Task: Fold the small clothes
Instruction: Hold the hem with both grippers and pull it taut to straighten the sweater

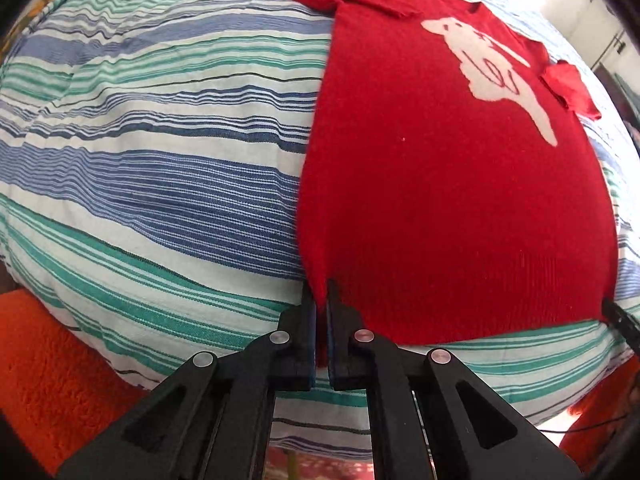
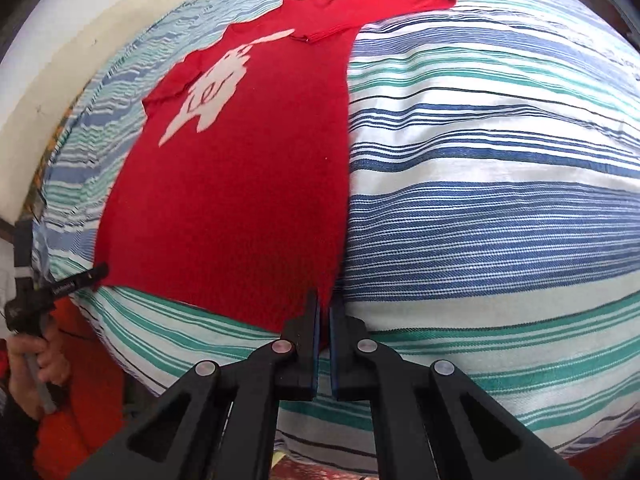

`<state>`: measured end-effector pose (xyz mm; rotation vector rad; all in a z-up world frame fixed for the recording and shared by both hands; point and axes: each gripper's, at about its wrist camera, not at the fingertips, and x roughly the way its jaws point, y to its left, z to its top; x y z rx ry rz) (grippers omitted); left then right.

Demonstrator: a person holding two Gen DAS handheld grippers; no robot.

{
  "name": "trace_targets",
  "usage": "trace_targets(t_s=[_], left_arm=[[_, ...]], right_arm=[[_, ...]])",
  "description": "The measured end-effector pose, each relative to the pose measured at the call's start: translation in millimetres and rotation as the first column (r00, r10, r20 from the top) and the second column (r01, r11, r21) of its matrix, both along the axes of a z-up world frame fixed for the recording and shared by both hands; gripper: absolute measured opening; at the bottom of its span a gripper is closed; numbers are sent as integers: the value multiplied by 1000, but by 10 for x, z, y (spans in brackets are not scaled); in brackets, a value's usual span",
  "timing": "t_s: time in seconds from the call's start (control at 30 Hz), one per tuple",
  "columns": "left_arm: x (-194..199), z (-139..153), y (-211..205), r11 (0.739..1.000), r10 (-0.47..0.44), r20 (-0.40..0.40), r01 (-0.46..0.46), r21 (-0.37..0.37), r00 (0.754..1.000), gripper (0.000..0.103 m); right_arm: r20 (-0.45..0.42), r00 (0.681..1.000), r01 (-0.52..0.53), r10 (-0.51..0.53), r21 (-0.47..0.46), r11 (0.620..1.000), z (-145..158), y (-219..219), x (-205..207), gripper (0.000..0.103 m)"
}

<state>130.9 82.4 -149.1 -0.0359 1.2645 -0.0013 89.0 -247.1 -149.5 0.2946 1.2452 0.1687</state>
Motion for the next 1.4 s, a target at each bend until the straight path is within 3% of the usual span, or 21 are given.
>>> trace_targets(t_s=[1.4], left_arm=[[-98, -22, -216, 997, -40, 17, 38, 71, 999, 4]], right_arm=[[25, 1000, 4, -4, 17, 1000, -12, -29, -92, 1]])
